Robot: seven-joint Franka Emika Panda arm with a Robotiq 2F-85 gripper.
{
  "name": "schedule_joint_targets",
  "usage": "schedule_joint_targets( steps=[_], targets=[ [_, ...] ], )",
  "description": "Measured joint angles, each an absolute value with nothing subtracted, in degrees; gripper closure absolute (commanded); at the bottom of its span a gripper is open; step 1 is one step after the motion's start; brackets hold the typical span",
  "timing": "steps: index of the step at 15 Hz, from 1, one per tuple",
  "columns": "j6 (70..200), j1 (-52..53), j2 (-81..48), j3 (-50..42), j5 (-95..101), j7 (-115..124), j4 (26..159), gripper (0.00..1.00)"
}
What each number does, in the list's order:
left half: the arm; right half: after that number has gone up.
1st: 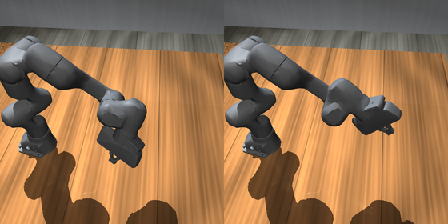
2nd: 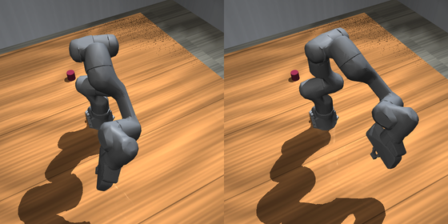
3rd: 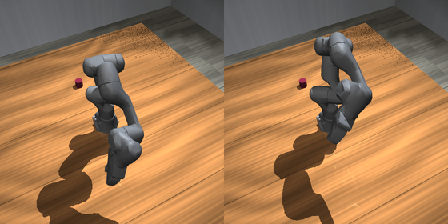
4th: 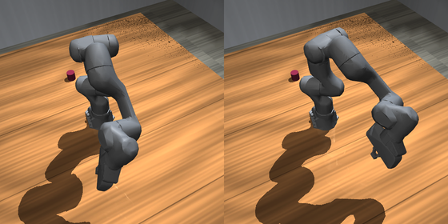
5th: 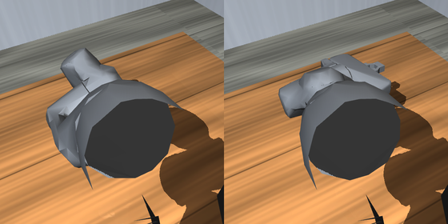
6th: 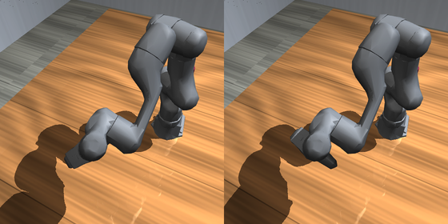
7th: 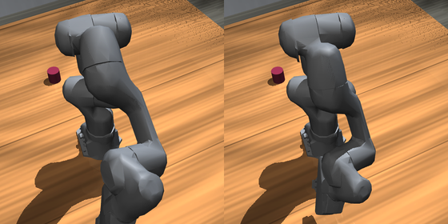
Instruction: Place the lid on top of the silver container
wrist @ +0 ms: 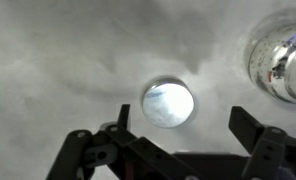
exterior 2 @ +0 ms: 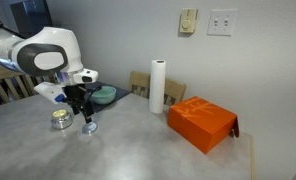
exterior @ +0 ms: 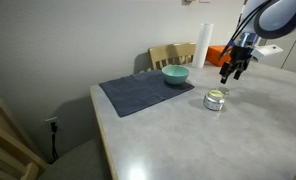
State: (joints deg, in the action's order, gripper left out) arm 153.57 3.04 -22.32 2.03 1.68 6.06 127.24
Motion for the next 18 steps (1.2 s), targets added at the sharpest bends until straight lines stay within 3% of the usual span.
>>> schedule_joint_targets(
  steps=[18],
  targets=[
    [152.36,4.7,-32.63,0.37,1.44,10.51,117.61,0.0]
  ],
)
